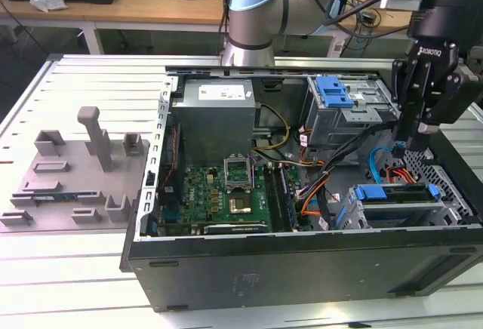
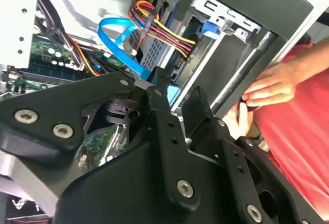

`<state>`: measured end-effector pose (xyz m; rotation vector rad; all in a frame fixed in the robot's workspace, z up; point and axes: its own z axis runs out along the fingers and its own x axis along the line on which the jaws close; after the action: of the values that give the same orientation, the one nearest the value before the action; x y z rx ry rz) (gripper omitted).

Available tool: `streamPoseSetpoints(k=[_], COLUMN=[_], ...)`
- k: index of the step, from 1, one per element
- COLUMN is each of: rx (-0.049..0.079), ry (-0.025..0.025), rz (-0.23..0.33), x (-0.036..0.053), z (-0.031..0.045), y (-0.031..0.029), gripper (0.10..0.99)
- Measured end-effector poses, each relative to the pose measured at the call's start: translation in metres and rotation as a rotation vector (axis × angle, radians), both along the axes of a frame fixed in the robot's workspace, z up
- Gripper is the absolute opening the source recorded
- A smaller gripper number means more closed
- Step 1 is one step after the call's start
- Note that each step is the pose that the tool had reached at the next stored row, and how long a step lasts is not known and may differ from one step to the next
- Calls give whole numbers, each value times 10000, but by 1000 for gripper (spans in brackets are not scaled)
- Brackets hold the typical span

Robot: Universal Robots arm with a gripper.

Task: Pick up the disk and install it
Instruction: 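Insert the second disk wire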

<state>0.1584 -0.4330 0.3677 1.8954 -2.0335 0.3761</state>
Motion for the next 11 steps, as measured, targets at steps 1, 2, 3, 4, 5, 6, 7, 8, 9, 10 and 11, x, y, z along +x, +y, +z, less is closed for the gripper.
streamPoseSetpoints(k=[1, 2, 3, 4, 5, 6, 7, 8, 9, 10, 11], rx=[-84, -158, -229, -280, -335, -416, -487, -588, -661, -675, -684], ry=[0, -1, 0, 1, 4, 10, 17, 25, 26, 26, 26], rz=[0, 2, 1, -1, -3, -3, -3, -3, -9, -9, -10], x=[-4, -7, -11, -12, -13, -14, -16, -19, -28, -36, -42], z=[-7, -20, -42, -52, -61, -69, -74, -83, -103, -116, -126], y=[12, 32, 67, 83, 90, 96, 99, 104, 116, 125, 131], gripper=[392, 392, 392, 392, 392, 392, 392, 392, 392, 392, 392])
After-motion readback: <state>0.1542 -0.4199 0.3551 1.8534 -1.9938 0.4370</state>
